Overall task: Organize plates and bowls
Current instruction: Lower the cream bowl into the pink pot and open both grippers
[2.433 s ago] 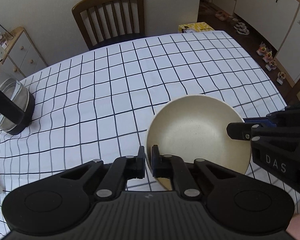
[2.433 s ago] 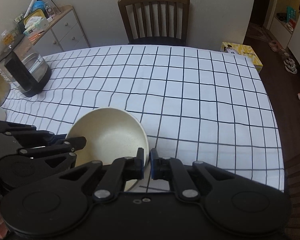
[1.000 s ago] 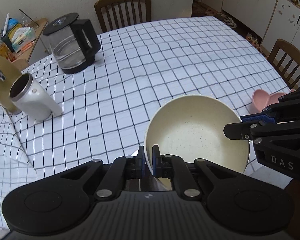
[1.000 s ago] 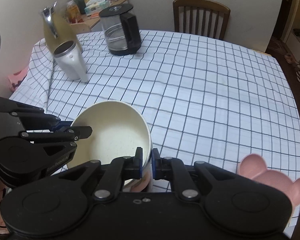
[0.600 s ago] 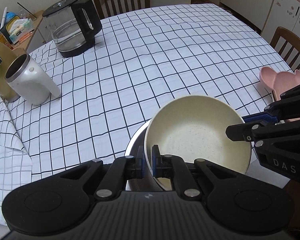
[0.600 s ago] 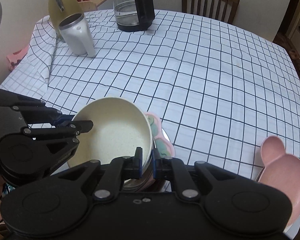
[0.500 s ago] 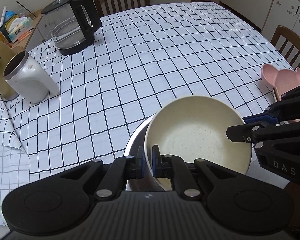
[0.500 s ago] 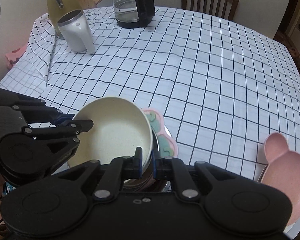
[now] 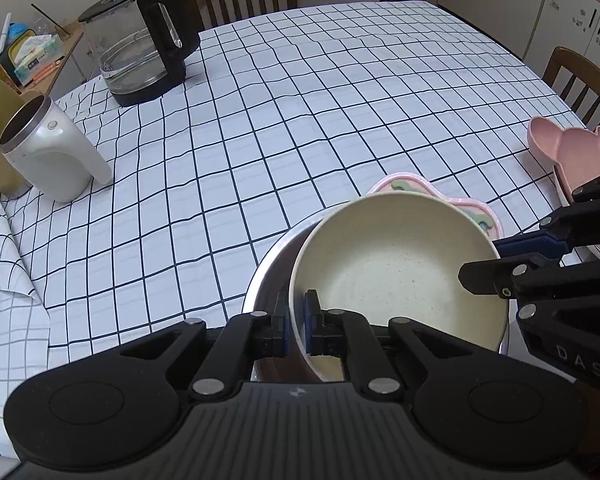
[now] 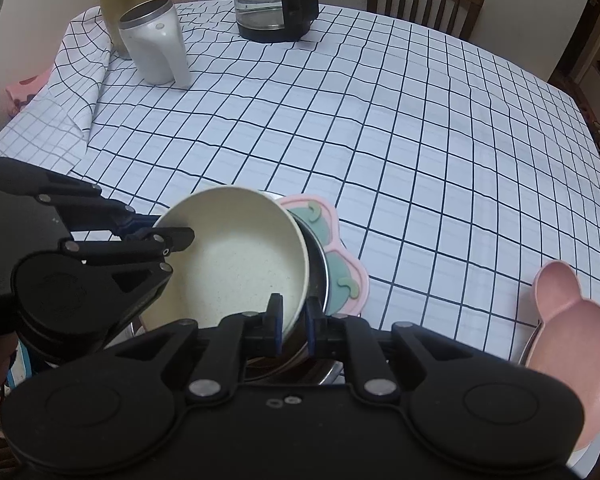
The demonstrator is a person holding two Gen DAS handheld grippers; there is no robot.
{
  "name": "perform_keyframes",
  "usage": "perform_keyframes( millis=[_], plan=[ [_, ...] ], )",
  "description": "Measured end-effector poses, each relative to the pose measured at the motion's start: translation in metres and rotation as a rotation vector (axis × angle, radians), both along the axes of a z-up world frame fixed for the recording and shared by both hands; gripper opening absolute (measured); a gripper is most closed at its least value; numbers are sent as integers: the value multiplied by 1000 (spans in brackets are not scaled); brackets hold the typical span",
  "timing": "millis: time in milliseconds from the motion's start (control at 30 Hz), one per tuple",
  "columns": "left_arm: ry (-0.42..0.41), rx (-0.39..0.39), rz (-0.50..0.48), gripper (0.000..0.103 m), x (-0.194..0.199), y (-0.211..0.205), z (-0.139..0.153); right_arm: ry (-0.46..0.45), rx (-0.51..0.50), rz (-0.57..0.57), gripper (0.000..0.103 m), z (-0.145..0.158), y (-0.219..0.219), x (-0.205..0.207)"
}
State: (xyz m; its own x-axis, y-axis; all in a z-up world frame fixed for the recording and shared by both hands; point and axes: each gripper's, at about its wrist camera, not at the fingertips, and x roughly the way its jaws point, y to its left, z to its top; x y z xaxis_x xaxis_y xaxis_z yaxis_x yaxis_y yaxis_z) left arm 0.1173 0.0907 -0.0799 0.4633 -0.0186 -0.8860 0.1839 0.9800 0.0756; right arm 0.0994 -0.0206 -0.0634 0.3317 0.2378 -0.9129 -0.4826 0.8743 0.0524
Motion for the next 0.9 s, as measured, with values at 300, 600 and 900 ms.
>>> perform_keyframes(
  millis=[300, 600, 900],
  plan=[
    [34, -15, -2, 6, -2, -2, -4, 29, 56, -5, 24, 5, -8, 2],
    [16, -55, -2, 6, -7, 7, 5, 23, 129, 15, 30, 21, -36, -10],
    [-30, -93, 20, 7, -21, 27, 24, 8, 168, -17, 40, 25, -58, -16]
  ],
)
